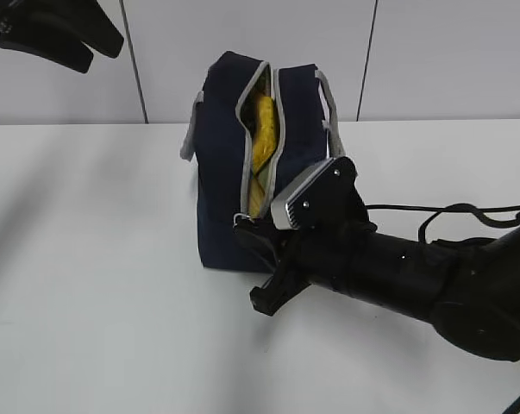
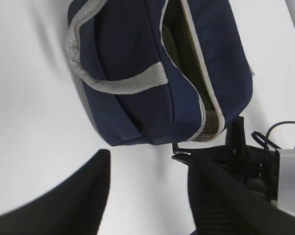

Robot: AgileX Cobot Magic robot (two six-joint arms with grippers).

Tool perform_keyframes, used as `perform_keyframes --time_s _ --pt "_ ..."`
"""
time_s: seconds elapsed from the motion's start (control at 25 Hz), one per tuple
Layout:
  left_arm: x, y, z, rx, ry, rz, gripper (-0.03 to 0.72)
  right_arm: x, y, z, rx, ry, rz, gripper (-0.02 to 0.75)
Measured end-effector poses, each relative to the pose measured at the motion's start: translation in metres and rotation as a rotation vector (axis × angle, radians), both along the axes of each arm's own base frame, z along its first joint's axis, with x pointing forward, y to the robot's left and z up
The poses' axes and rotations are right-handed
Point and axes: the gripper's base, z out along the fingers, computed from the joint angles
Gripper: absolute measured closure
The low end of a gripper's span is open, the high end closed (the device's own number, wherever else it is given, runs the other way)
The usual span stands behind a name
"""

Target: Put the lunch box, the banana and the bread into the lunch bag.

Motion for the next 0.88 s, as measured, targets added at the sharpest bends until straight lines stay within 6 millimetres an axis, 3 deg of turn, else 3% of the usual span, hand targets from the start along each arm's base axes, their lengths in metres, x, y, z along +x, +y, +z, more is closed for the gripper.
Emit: perform_keyframes --time_s 0.36,0.88 --pt "0.000 0.000 0.000 0.000 0.000 0.000 0.325 -0.005 -0.004 0.022 -0.018 0.003 0.116 0.754" --pt "0.000 0.000 0.000 0.000 0.000 0.000 0.328 -0.010 -0.005 0.078 -0.033 0.018 0.278 0.754"
